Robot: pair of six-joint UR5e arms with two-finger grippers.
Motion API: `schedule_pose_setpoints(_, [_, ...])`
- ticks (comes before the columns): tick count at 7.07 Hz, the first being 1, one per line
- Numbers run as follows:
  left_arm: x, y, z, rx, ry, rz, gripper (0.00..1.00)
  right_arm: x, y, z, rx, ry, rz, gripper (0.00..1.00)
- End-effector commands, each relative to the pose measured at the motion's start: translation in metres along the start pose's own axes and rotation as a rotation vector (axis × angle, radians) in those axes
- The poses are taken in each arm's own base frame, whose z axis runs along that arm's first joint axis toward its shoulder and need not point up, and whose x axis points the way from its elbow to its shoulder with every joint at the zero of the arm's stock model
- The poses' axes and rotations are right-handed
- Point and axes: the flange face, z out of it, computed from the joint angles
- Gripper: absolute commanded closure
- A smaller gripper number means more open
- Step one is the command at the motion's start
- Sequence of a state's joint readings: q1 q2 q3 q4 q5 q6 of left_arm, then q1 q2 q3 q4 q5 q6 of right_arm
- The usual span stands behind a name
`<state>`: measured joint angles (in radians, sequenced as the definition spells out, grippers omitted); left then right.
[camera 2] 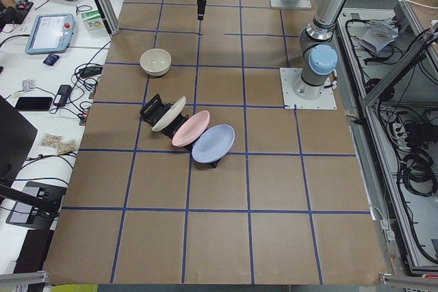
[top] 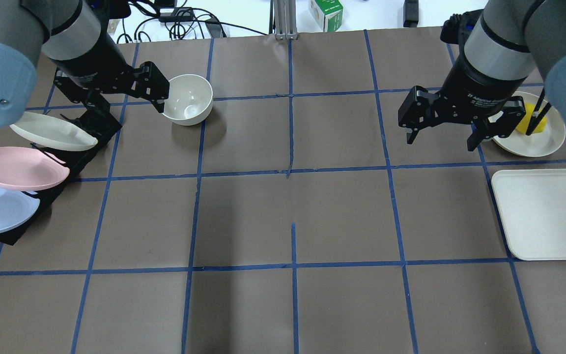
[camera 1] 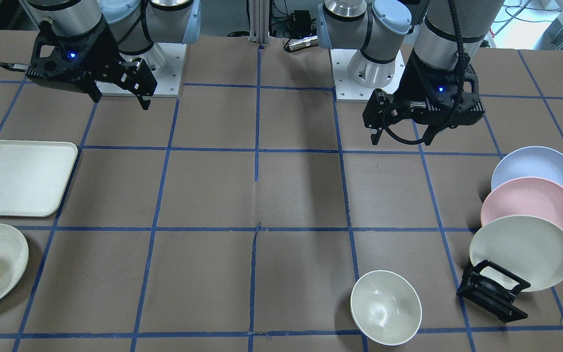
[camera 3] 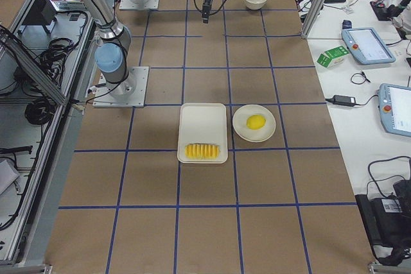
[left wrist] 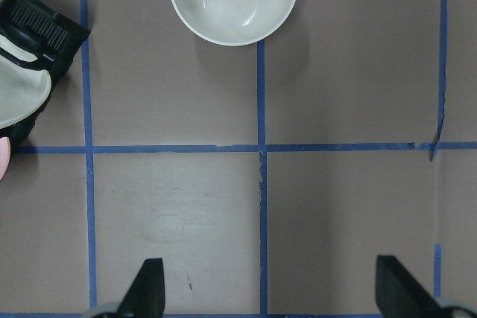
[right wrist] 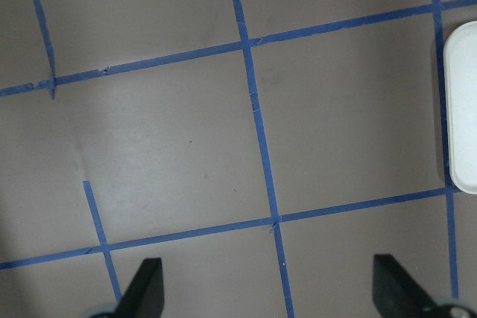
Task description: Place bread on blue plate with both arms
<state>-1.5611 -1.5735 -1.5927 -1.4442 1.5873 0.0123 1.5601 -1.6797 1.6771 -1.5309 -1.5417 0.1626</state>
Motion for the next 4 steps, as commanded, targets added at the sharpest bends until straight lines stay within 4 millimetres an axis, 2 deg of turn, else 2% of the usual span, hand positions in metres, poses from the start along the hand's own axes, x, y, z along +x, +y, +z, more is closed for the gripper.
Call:
schedule_pose_setpoints(1, [-0.0004, -0.0004, -0.0001, 0.001, 0.001, 0.000, 0.00, 0.0004, 0.0004, 0.0022, -0.005, 0.004, 0.002, 0.00])
schedule_pose_setpoints(4, [-0.0004, 0.0013, -0.0034, 0.007, 0.001, 0.000, 0.00, 0.0011, -0.0002, 0.0034, -0.005, 0.012, 0.005, 0.00])
